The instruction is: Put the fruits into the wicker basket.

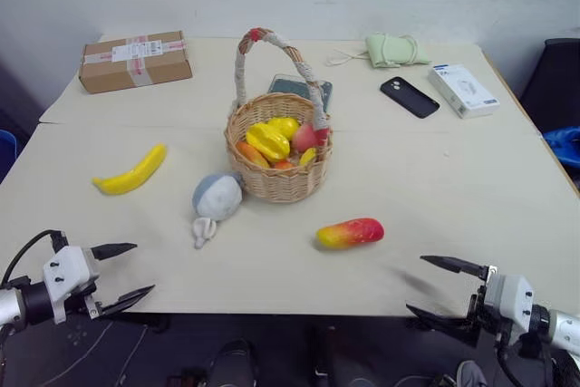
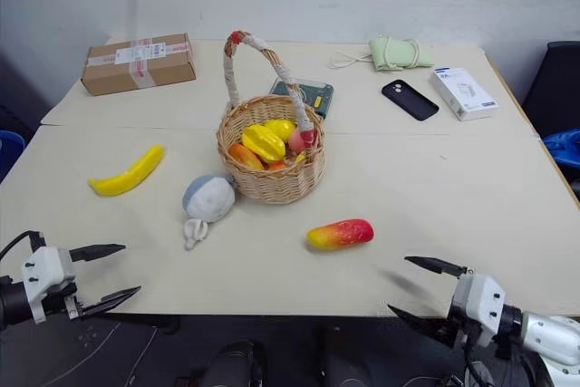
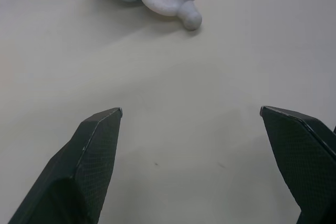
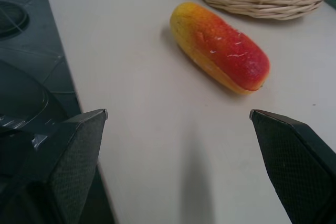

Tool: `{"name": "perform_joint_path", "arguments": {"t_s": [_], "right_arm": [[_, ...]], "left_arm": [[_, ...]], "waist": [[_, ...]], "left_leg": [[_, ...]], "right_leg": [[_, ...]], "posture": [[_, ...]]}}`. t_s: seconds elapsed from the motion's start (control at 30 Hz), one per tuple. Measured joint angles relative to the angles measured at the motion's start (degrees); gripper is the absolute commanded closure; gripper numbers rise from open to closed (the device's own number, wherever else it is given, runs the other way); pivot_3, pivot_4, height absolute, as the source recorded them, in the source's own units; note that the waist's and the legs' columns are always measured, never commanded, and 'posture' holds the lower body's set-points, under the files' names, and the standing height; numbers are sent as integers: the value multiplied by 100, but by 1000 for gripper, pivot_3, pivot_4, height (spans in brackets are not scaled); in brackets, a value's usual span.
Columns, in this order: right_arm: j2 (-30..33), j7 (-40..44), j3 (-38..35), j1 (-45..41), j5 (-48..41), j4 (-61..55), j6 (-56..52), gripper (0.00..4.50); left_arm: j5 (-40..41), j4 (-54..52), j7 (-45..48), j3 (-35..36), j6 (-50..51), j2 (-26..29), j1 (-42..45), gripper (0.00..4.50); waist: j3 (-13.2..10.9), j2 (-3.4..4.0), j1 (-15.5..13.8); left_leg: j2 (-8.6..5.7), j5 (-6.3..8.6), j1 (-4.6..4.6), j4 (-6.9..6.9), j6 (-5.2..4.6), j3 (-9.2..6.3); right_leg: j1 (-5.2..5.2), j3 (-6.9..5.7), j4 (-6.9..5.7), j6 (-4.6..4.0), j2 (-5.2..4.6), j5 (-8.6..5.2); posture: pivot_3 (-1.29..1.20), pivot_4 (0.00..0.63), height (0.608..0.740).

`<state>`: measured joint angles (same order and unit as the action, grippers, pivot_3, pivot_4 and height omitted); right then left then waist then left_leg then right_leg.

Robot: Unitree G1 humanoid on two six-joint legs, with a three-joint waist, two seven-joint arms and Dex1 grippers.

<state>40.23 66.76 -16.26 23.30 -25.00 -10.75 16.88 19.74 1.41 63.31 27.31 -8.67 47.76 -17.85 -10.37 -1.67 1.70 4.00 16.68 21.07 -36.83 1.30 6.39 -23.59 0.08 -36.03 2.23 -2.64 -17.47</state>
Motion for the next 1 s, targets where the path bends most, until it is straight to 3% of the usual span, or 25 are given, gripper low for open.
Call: {"name": "perform_joint_path", "arguments": {"t_s": [0.43, 0.6, 0.8, 1.0], "right_arm": [[-89, -286, 37, -213, 304, 21, 190, 0], [-120, -329, 133, -400, 280, 36, 138, 0], [-415, -782, 315, -633, -90, -545, -463, 0], [-608, -1400, 500, -1235, -980, -1824, -1253, 0]], "left_arm": [[82, -59, -162, 17, 69, -74, 66, 88], [443, -60, 99, 20, 556, -4, 84, 88], [915, -163, 269, 64, 1854, 464, 180, 88], [1756, -537, -165, 185, 3347, 483, 1052, 88]], "waist": [[0, 0, 0], [0, 0, 1], [-2, 3, 7], [-3, 5, -4]], "left_leg": [[-1, 5, 0, 7, -2, 5], [-1, 5, 0, 6, -2, 6], [1, 5, 1, 7, -2, 5], [-1, 4, 1, 6, -2, 3]], "right_leg": [[-3, 1, 5, 12, 1, 6], [-4, 2, 5, 10, 1, 5], [-8, 3, 2, 11, 2, 6], [-6, 2, -1, 32, 1, 18]], "posture": [[0, 150, 740], [0, 150, 740], [0, 150, 740], [0, 150, 740]]}}
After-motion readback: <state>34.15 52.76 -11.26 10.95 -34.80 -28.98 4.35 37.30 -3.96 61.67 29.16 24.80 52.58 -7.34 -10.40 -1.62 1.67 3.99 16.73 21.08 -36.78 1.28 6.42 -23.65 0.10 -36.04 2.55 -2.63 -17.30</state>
